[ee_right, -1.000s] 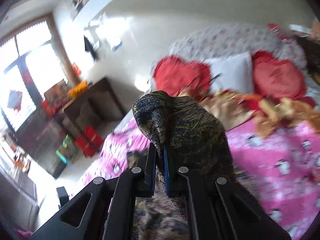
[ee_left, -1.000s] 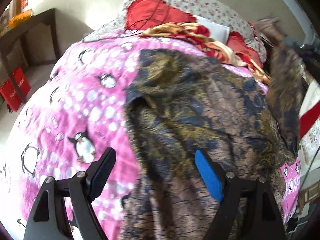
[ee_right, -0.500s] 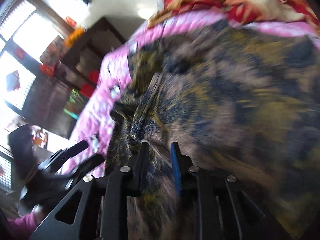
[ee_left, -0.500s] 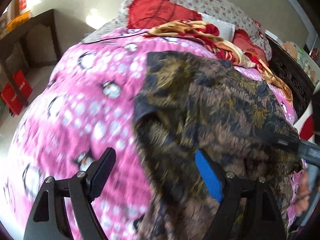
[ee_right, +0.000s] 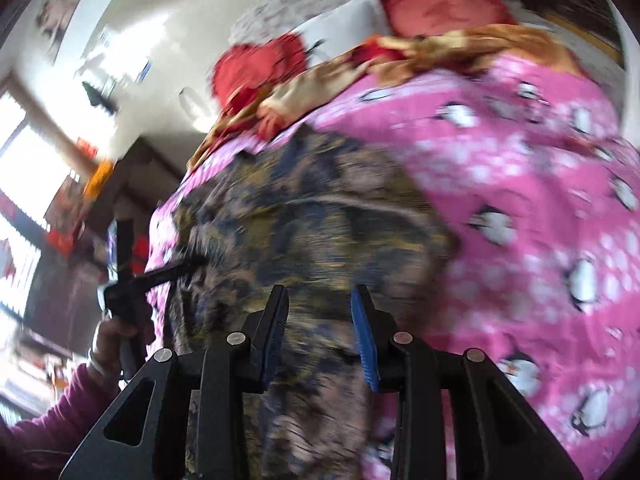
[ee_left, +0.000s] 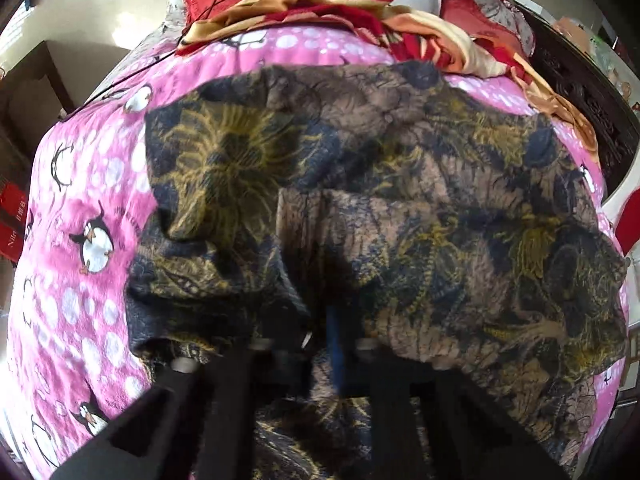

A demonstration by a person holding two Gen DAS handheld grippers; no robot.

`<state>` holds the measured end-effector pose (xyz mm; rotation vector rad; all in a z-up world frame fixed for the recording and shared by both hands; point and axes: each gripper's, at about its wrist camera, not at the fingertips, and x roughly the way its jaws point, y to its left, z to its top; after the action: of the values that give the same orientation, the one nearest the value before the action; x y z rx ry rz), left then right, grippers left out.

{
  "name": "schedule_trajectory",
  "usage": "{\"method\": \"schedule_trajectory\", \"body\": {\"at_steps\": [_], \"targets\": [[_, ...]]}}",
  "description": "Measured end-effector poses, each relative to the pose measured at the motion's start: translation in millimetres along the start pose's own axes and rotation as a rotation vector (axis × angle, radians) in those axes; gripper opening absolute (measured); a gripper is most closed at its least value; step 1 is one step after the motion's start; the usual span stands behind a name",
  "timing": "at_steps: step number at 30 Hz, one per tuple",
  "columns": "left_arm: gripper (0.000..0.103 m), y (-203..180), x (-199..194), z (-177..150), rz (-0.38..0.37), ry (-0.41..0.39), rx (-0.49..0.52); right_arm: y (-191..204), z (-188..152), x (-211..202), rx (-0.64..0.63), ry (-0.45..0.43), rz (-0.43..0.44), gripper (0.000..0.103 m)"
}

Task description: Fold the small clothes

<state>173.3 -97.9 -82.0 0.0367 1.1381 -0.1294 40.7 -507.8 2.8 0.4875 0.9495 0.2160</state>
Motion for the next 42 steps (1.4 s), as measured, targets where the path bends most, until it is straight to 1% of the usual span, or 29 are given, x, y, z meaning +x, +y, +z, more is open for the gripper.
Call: {"method": "schedule_trajectory", "body": {"at_steps": [2, 3, 5, 6, 8, 9, 10, 11, 12, 13, 14, 16, 21, 23, 25, 26, 27, 28, 29, 31, 32, 34, 35, 36, 37, 39, 41, 42], "targets": [[0.004, 2, -19, 8, -0.013, -0.059, 0.010, -13, 8, -5, 0.040, -0.020, -0.020, 0.036], [0.004, 9, -39, 14, -0.034, -0.115, 0.004, -21, 10, -7, 0.067, -0.027, -0.026, 0.036], [0.004, 22, -62, 21, -0.062, -0.175, -0.019, -27, 13, -6, 0.097, -0.038, -0.029, 0.036], [0.004, 32, -72, 24, -0.046, -0.197, -0.033, -28, 15, -4, 0.102, -0.042, -0.029, 0.036], [0.004, 47, -76, 26, 0.010, -0.208, -0.047, -31, 18, -1, 0.104, -0.046, -0.033, 0.036], [0.004, 60, -72, 25, 0.039, -0.200, -0.067, -30, 20, 3, 0.101, -0.046, -0.037, 0.036], [0.004, 67, -67, 22, 0.035, -0.179, -0.086, -31, 21, 5, 0.100, -0.048, -0.039, 0.038], [0.004, 73, -59, 18, 0.007, -0.147, -0.104, -31, 22, 10, 0.100, -0.051, -0.042, 0.042], [0.004, 77, -49, 14, -0.034, -0.111, -0.126, -32, 24, 16, 0.106, -0.048, -0.049, 0.044], [0.004, 79, -40, 10, -0.053, -0.082, -0.144, -33, 26, 22, 0.113, -0.042, -0.055, 0.045], [0.004, 79, -35, 5, -0.052, -0.068, -0.149, -34, 29, 31, 0.124, -0.031, -0.055, 0.045], [0.004, 73, -29, -3, -0.045, -0.061, -0.135, -35, 37, 45, 0.137, -0.016, -0.043, 0.045], [0.005, 71, -29, -10, -0.037, -0.070, -0.123, -40, 59, 82, 0.173, 0.008, -0.076, 0.046], [0.005, 71, -27, -11, -0.032, -0.067, -0.120, -40, 67, 96, 0.167, 0.020, -0.050, 0.047], [0.005, 73, -25, -8, -0.024, -0.063, -0.117, -38, 73, 113, 0.154, 0.077, -0.037, 0.047], [0.005, 73, -24, -8, -0.018, -0.061, -0.115, -36, 74, 118, 0.133, 0.101, -0.057, 0.046], [0.005, 72, -23, -7, -0.015, -0.061, -0.114, -33, 76, 119, 0.112, 0.103, -0.071, 0.046], [0.005, 72, -22, -6, -0.014, -0.061, -0.113, -29, 77, 116, 0.064, 0.089, -0.078, 0.031], [0.005, 71, -21, -6, -0.014, -0.062, -0.112, -26, 78, 112, 0.026, 0.070, -0.095, 0.007], [0.005, 70, -20, -5, -0.020, -0.062, -0.115, -21, 85, 99, -0.032, 0.000, -0.163, 0.006], [0.005, 69, -20, -4, -0.025, -0.063, -0.120, -19, 89, 94, -0.050, -0.026, -0.171, 0.006], [0.005, 64, -19, -2, -0.059, -0.060, -0.126, -11, 102, 84, -0.104, -0.087, -0.240, 0.005], [0.006, 61, -18, -2, -0.069, -0.058, -0.124, -10, 111, 79, -0.118, -0.123, -0.278, 0.005], [0.008, 56, -16, -2, -0.058, -0.056, -0.111, -13, 121, 75, -0.104, -0.150, -0.285, 0.005], [0.008, 51, -15, -3, -0.034, -0.057, -0.096, -17, 128, 74, -0.082, -0.159, -0.274, 0.005], [0.008, 45, -9, -4, 0.006, -0.056, -0.076, -23, 137, 83, -0.053, -0.146, -0.253, 0.005], [0.008, 45, -4, -5, 0.005, -0.052, -0.089, -26, 138, 102, -0.066, -0.105, -0.268, 0.006], [0.008, 48, -2, -6, -0.004, -0.048, -0.104, -30, 135, 112, -0.062, -0.063, -0.271, 0.006]]}}
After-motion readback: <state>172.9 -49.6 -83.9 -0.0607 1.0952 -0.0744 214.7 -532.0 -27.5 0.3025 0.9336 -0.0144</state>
